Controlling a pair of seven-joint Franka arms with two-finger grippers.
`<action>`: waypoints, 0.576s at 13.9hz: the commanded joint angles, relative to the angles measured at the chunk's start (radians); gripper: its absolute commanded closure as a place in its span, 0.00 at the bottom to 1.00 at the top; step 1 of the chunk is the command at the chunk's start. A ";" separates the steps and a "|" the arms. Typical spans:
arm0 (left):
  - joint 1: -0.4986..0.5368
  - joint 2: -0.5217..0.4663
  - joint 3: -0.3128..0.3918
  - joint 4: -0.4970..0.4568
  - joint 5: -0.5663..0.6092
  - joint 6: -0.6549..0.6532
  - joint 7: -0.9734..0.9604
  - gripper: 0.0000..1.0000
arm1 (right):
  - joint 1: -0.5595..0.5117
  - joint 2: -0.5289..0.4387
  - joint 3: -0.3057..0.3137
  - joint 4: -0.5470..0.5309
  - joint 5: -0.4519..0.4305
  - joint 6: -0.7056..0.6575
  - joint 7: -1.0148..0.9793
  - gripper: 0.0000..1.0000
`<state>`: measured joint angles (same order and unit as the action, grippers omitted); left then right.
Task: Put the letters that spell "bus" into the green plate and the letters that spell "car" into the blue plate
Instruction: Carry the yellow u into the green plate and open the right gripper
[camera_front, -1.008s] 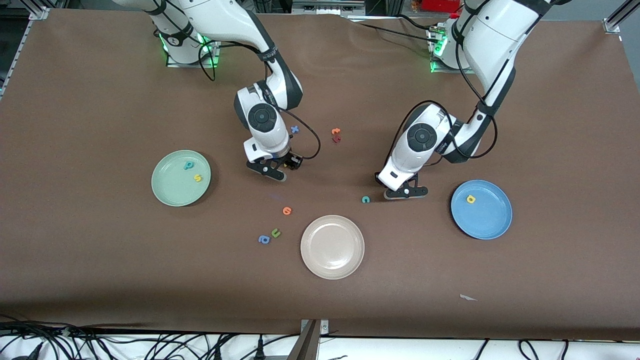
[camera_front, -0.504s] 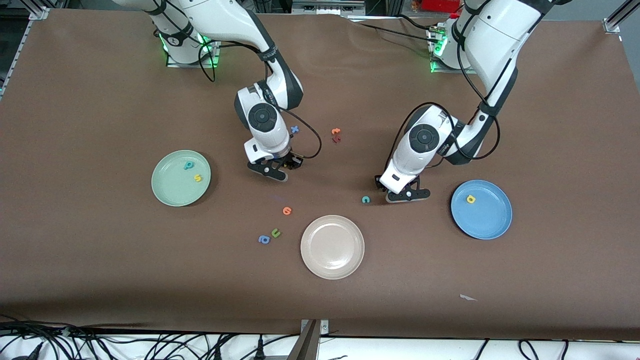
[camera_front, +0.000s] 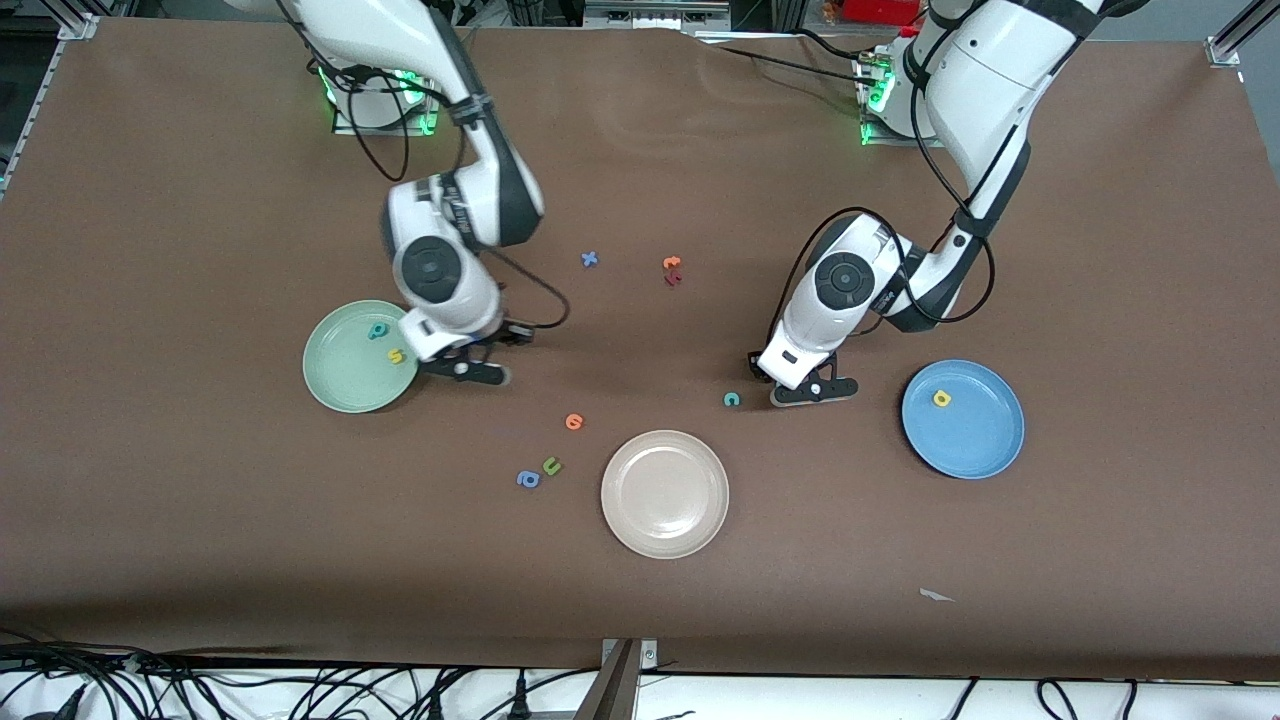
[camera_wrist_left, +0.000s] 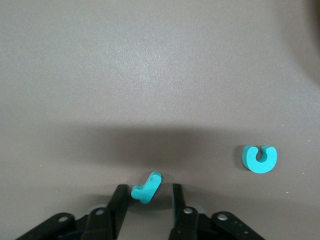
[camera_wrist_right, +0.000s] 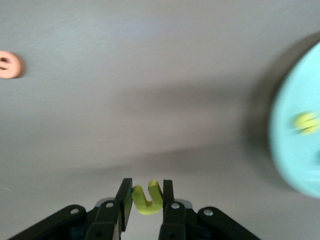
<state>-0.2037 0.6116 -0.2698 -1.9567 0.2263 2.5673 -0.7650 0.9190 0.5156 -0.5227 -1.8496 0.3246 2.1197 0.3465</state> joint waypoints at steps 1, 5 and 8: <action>-0.010 0.036 0.006 0.045 0.044 0.001 -0.030 0.61 | 0.000 -0.074 -0.121 -0.078 0.021 -0.067 -0.246 0.86; -0.008 0.043 0.006 0.050 0.062 0.001 -0.033 0.64 | -0.046 -0.077 -0.230 -0.187 0.091 -0.041 -0.536 0.84; -0.008 0.045 0.006 0.045 0.064 0.001 -0.036 0.70 | -0.115 -0.051 -0.229 -0.241 0.096 0.022 -0.621 0.81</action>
<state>-0.2036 0.6216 -0.2686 -1.9385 0.2395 2.5642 -0.7674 0.8267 0.4631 -0.7559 -2.0457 0.3941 2.0969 -0.2157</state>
